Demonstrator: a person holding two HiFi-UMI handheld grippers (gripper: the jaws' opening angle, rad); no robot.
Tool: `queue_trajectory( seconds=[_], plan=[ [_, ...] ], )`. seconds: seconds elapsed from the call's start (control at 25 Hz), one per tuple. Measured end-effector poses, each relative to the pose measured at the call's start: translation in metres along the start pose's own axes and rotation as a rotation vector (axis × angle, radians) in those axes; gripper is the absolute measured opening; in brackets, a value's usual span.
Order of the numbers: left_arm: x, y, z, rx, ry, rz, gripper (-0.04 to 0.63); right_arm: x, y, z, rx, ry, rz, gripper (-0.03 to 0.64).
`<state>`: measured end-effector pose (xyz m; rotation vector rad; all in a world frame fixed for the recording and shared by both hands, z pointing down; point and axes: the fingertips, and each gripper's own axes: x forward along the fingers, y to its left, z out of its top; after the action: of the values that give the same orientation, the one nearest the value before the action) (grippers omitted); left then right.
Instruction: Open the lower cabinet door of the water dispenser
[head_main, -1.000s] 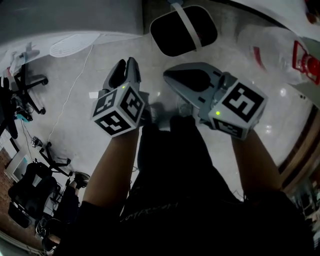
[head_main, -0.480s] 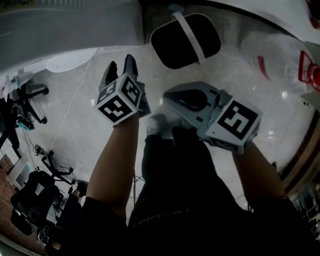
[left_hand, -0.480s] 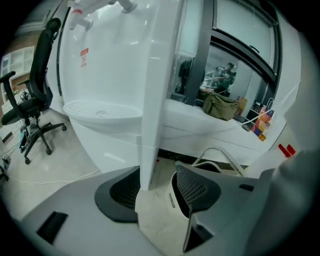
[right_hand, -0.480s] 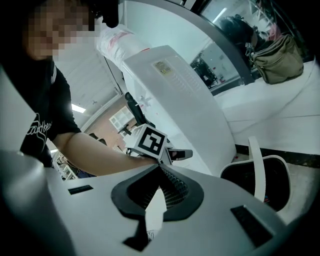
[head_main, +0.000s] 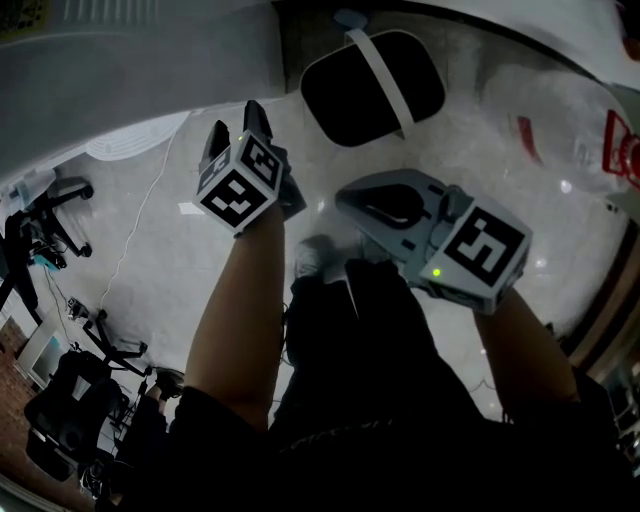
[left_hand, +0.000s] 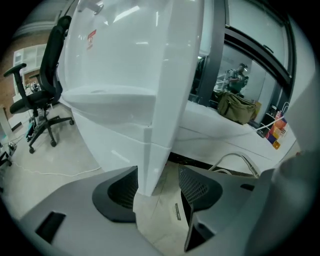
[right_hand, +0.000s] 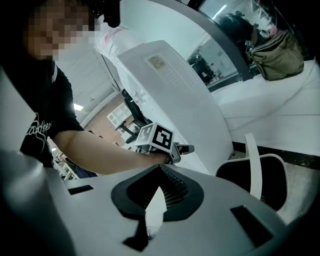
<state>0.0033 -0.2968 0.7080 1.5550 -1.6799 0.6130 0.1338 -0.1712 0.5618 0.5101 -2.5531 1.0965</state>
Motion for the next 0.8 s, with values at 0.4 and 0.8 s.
queue_trajectory(
  seconds=[0.4, 0.8],
  plan=[
    [0.013, 0.012, 0.014, -0.054, -0.034, 0.064, 0.239, 0.008, -0.002, 0.0, -0.004, 0.015, 0.003, 0.012],
    [0.014, 0.009, 0.017, -0.051, -0.032, 0.041, 0.235, 0.007, -0.002, 0.003, 0.003, 0.006, -0.006, 0.012]
  ],
)
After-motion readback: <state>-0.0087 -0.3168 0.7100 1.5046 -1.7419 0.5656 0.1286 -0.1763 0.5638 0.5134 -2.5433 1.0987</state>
